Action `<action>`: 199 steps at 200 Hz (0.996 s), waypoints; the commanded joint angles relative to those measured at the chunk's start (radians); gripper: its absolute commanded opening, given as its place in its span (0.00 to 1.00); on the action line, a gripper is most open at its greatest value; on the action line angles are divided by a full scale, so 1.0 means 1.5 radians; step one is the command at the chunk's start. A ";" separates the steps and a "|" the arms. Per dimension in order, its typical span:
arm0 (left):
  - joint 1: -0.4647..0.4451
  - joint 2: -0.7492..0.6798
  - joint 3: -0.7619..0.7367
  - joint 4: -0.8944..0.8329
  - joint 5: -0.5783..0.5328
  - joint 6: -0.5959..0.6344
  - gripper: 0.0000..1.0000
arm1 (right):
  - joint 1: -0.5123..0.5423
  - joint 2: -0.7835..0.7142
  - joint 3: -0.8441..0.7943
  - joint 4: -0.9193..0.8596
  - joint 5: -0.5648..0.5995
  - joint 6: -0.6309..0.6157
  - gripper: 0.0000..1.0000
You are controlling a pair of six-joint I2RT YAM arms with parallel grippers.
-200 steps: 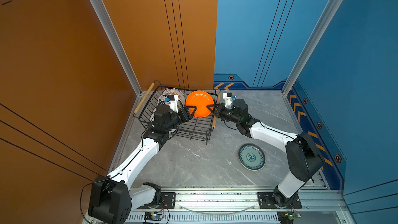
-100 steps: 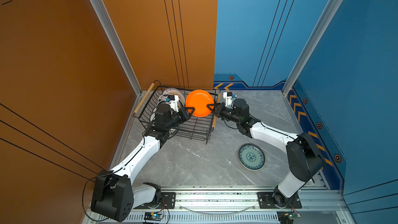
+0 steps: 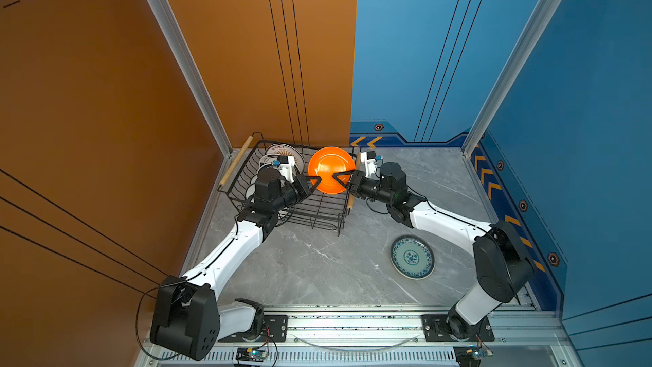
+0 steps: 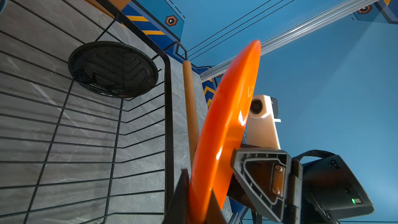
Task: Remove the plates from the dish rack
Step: 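Open the right gripper and withdraw it while the left holds the plate, then carry the orange plate with the left gripper over the plate stack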
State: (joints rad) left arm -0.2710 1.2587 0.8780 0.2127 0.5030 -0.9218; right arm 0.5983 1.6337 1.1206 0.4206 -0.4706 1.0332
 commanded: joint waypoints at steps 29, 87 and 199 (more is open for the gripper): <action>-0.017 -0.046 0.066 -0.081 0.027 0.023 0.00 | -0.046 -0.114 0.043 -0.251 0.085 -0.145 1.00; -0.121 -0.089 0.167 -0.283 -0.029 0.095 0.00 | -0.148 -0.304 0.051 -0.571 0.339 -0.285 1.00; -0.452 0.080 0.228 -0.322 -0.280 0.138 0.00 | -0.459 -0.426 -0.057 -0.709 0.248 -0.317 1.00</action>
State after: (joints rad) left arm -0.9150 1.3163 1.1614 -0.2829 0.1741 -0.7441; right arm -0.0647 1.0084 1.0691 -0.5884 -0.0528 0.5903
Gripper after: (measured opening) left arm 0.099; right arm 0.999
